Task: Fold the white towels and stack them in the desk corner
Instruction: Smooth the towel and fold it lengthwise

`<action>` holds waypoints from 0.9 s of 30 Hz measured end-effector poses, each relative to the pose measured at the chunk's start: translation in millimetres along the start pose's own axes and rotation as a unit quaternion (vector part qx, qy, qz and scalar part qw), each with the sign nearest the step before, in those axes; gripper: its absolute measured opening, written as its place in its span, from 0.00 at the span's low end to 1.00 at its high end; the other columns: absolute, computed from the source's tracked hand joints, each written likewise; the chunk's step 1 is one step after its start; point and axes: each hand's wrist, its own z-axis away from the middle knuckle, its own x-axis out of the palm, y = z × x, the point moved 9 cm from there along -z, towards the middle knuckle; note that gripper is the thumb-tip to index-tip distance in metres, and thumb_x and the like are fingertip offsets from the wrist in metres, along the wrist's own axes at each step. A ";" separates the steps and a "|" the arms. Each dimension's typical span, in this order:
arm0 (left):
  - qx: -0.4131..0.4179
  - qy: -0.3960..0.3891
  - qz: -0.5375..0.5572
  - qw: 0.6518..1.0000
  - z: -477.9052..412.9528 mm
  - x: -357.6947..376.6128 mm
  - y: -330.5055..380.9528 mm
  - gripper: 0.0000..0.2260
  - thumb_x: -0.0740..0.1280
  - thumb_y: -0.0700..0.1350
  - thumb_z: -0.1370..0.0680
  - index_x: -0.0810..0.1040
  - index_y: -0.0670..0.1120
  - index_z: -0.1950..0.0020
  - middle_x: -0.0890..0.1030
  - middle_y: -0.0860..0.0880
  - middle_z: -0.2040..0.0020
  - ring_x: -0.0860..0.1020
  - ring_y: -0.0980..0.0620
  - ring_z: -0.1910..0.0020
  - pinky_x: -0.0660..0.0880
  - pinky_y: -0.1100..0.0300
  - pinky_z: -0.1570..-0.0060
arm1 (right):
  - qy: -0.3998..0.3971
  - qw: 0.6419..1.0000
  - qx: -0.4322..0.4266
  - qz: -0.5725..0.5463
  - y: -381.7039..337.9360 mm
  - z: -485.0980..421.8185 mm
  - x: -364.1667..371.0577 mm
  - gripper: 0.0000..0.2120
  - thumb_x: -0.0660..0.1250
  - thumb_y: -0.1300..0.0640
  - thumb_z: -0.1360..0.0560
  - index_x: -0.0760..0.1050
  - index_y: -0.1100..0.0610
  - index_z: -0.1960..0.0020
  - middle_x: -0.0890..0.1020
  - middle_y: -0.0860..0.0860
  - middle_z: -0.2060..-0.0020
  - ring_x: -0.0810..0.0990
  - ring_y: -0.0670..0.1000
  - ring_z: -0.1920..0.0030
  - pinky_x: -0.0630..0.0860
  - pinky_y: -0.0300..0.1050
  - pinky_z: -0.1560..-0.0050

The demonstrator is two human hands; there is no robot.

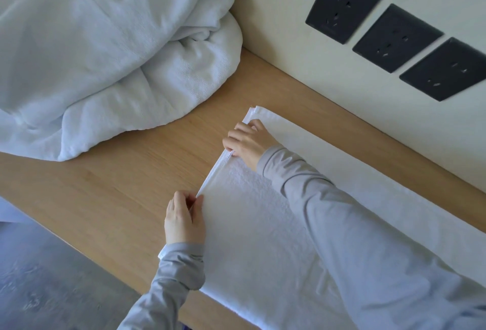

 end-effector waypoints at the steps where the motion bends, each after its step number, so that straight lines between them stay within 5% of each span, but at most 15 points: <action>1: -0.001 0.000 -0.003 1.000 0.1 -1.2 0.3 0.02 0.65 0.35 0.24 0.73 0.37 0.57 0.75 0.45 0.61 0.74 0.41 0.58 0.63 0.58 0.58 | 0.052 0.998 0.021 -0.008 -1.1 5.9 -5.4 0.12 0.68 0.73 0.35 0.76 0.59 0.57 0.78 0.51 0.61 0.77 0.54 0.55 0.70 0.52 0.48; 5: 0.097 0.038 -0.117 0.988 9.3 -7.1 23.9 0.13 0.58 0.44 0.23 0.76 0.35 0.52 0.77 0.39 0.56 0.74 0.38 0.55 0.65 0.50 0.57 | 0.172 0.977 0.119 -0.047 -12.6 35.7 -12.8 0.20 0.66 0.74 0.36 0.80 0.61 0.47 0.81 0.56 0.46 0.79 0.54 0.42 0.71 0.58 0.39; 8: 0.264 -0.021 -0.224 0.938 25.9 16.8 57.4 0.18 0.55 0.47 0.22 0.76 0.39 0.41 0.79 0.40 0.41 0.73 0.42 0.42 0.66 0.50 0.46 | 0.149 0.973 0.130 -0.123 -37.1 56.8 4.0 0.23 0.53 0.66 0.28 0.73 0.63 0.36 0.74 0.57 0.35 0.71 0.55 0.32 0.66 0.55 0.32; 10: 0.320 -0.099 -0.271 0.902 32.1 37.4 60.4 0.22 0.52 0.51 0.20 0.73 0.39 0.34 0.75 0.42 0.34 0.72 0.44 0.34 0.64 0.51 0.38 | 0.117 0.977 0.122 -0.134 -48.3 77.2 17.4 0.22 0.52 0.61 0.24 0.70 0.62 0.33 0.71 0.55 0.32 0.67 0.54 0.30 0.64 0.54 0.31; 14: 0.297 -0.169 -0.318 0.884 26.7 48.4 45.9 0.30 0.42 0.59 0.20 0.63 0.41 0.27 0.64 0.46 0.27 0.62 0.47 0.28 0.52 0.54 0.29 | 0.032 0.989 0.138 -0.051 9.6 124.8 35.6 0.25 0.52 0.52 0.23 0.66 0.59 0.29 0.67 0.53 0.29 0.63 0.53 0.28 0.62 0.59 0.30; 20: 0.288 -0.156 -0.323 0.888 27.8 49.5 47.0 0.31 0.41 0.59 0.20 0.60 0.41 0.25 0.61 0.46 0.25 0.59 0.48 0.27 0.56 0.50 0.28 | -0.072 0.900 0.428 -0.039 163.9 190.1 48.4 0.28 0.43 0.45 0.20 0.49 0.57 0.24 0.50 0.51 0.23 0.44 0.50 0.24 0.40 0.56 0.26; 24: 0.278 -0.156 -0.327 0.890 27.2 52.0 42.0 0.32 0.40 0.60 0.21 0.57 0.43 0.24 0.58 0.48 0.24 0.56 0.51 0.25 0.55 0.49 0.27 | 0.038 0.921 0.386 -0.039 100.7 164.8 20.1 0.30 0.44 0.46 0.20 0.47 0.62 0.24 0.50 0.57 0.24 0.45 0.54 0.24 0.41 0.58 0.26; 27: 0.277 -0.154 -0.330 0.889 26.7 53.1 39.2 0.32 0.40 0.60 0.21 0.57 0.43 0.24 0.58 0.49 0.24 0.56 0.51 0.25 0.55 0.49 0.27 | 0.088 0.963 0.242 -0.082 -13.6 145.1 20.0 0.29 0.47 0.47 0.21 0.52 0.62 0.25 0.56 0.57 0.25 0.50 0.55 0.24 0.47 0.59 0.26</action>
